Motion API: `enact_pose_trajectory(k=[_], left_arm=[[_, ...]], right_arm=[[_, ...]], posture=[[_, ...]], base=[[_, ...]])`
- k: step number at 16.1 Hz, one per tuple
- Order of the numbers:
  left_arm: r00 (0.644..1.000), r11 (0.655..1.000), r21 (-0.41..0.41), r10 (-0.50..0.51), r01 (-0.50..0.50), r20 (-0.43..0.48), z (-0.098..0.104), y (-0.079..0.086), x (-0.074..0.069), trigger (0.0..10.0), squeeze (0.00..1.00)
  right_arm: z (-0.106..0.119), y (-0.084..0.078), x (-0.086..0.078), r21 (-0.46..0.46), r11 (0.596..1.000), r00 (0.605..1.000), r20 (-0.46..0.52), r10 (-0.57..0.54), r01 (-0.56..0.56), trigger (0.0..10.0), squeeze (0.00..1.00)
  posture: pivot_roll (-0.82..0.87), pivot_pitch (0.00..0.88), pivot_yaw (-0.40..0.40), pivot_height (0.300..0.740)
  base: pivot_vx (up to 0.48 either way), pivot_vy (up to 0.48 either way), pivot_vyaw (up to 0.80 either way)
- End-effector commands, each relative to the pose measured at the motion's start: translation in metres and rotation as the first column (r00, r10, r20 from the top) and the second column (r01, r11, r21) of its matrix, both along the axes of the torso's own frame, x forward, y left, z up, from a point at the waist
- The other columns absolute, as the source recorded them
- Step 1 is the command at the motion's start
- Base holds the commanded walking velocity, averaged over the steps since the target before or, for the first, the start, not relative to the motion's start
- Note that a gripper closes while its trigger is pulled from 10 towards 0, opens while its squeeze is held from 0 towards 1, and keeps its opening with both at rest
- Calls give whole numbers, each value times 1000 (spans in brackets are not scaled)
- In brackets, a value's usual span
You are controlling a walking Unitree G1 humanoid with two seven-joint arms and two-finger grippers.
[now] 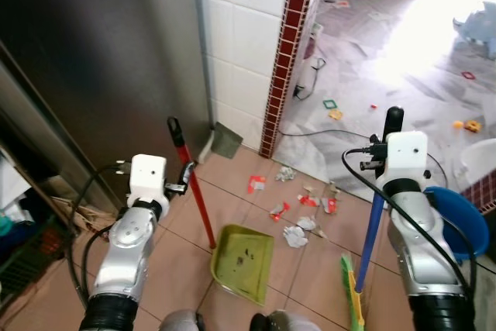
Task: Sweep floor
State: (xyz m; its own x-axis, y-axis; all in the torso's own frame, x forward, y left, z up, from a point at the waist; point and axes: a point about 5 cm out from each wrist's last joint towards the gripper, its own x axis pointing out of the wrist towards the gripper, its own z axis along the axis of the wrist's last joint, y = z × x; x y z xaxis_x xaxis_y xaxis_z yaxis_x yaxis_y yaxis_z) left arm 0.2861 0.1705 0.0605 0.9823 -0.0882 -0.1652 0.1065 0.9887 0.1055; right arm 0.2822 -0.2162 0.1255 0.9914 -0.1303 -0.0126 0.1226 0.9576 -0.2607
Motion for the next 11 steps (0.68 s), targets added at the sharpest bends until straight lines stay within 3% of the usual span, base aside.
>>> enact_pose_trajectory(k=[1,6,11], left_arm=[[1000,1000,22,0,0,28,2,2,4,10000,0],[993,995,55,75,-80,91,3,16,21,10000,0],[988,998,53,11,-19,153,6,8,29,10000,0]], right_arm=[[18,-7,0,-29,1000,998,55,-7,8,10000,0],[31,-15,-11,-71,997,999,36,10,-8,10000,0],[41,-9,-14,-85,995,998,28,54,-52,10000,0]], posture=[[-204,101,-95,740],[-268,159,-144,740],[-314,179,-173,740]], base=[[0,0,0],[0,0,0],[0,0,0]])
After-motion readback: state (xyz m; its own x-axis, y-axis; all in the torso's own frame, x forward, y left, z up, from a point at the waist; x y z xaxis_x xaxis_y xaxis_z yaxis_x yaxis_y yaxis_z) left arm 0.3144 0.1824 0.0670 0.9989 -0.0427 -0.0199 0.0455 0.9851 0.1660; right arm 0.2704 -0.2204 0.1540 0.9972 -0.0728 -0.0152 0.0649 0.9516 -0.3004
